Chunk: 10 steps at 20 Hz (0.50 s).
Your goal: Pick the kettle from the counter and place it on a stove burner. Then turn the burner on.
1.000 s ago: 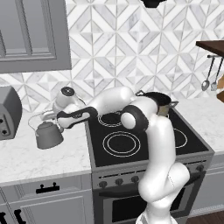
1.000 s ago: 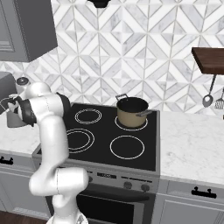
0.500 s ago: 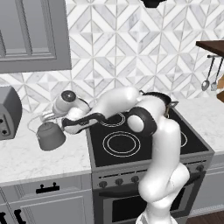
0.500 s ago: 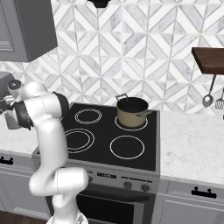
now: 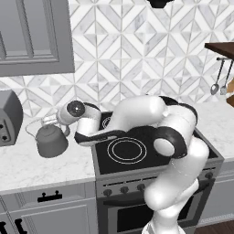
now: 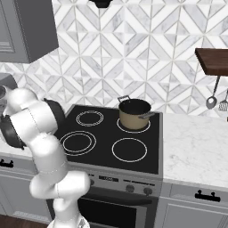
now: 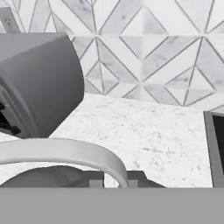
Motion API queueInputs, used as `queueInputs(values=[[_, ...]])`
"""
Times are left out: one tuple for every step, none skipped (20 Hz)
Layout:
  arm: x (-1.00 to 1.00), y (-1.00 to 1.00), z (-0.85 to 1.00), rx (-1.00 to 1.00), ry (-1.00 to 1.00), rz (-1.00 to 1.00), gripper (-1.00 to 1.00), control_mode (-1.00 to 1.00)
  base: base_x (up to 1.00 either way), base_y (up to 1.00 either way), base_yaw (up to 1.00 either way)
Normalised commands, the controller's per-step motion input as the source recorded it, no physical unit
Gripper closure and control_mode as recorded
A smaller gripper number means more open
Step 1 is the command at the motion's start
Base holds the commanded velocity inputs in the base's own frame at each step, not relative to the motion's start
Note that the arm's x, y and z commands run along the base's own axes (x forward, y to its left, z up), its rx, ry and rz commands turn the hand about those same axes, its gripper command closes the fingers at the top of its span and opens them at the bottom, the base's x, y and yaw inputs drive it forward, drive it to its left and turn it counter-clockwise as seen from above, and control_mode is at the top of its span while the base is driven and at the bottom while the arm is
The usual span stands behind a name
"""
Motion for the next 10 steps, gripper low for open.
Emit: queueInputs(values=[[-0.39, -0.58, 0.59, 0.19, -0.07, -0.15, 1.00, -1.00, 0.00, 0.00, 0.00], [-0.40, -0.62, 0.49, 0.18, -0.07, -0.14, 1.00, -1.00, 0.00, 0.00, 0.00], [-0.40, -0.74, 0.34, 0.18, -0.08, -0.14, 1.00, -1.00, 0.00, 0.00, 0.00], [-0.41, -0.80, 0.26, 0.18, -0.09, -0.13, 1.00, -1.00, 0.00, 0.00, 0.00], [-0.39, -0.89, 0.20, 0.18, -0.10, -0.11, 1.00, -1.00, 0.00, 0.00, 0.00], [-0.36, -0.94, 0.17, 0.19, -0.10, -0.11, 1.00, -1.00, 0.00, 0.00, 0.00], [-0.36, -0.96, 0.15, 0.19, -0.10, -0.09, 1.00, -1.00, 0.00, 0.00, 0.00], [-0.41, -0.91, 0.16, 0.18, -0.12, -0.07, 1.00, -1.00, 0.00, 0.00, 0.00], [-0.39, -0.94, 0.20, 0.17, -0.10, -0.07, 1.00, -1.00, 0.00, 0.00, 0.00], [-0.38, -0.94, 0.25, 0.19, -0.09, -0.07, 1.00, -1.00, 0.00, 0.00, 0.00]])
